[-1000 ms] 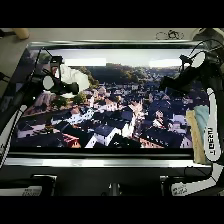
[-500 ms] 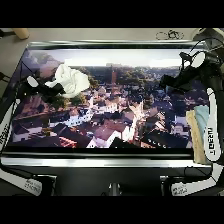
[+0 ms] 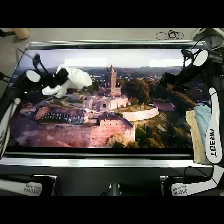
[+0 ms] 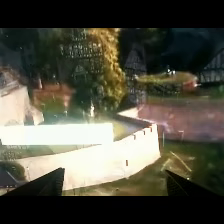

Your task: Fold the shirts.

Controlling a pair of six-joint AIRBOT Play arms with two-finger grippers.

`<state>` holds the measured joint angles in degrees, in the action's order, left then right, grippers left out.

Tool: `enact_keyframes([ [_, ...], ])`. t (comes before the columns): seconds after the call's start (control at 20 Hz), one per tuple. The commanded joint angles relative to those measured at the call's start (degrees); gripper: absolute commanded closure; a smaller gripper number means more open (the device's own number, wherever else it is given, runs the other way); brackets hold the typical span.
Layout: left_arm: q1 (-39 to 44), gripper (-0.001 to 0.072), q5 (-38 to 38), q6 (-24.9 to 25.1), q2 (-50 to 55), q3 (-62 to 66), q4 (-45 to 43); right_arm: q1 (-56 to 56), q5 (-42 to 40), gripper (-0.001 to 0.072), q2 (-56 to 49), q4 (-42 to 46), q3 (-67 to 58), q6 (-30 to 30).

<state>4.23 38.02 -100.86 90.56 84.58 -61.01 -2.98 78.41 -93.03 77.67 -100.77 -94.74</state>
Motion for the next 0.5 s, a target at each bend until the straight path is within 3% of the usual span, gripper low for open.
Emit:
enact_keyframes([
  [0.0, 8.68, 0.0679, -2.99, 14.21, -14.99, 0.13, 1.46, -0.02, -0.52, 0.0038, 4.7, 2.47, -2.19, 0.96],
  [0.1, 18.84, 0.068, -2.97, 16.02, -20.98, -1.31, -0.79, -0.02, -1.49, 0.0037, 10.88, 4.68, -2.25, 0.94],
  [0.35, 42.82, 0.0678, -7.56, -0.37, -14.93, -14.51, -5.03, -0.02, 0.76, 0.0037, 25.86, 10.86, -2.25, -2.12],
  [0.4, 45.27, 0.0637, -7.19, -3.08, -11.76, -15.65, -4.98, -0.02, 0.92, 0.0037, 27.96, 11.08, -2.25, -2.1],
  [0.45, 46.4, 0.0226, -3.5, -3.45, -8.85, -15.04, -4.66, -0.02, 1.01, 0.0037, 29.33, 11.3, -2.25, -2.08],
])
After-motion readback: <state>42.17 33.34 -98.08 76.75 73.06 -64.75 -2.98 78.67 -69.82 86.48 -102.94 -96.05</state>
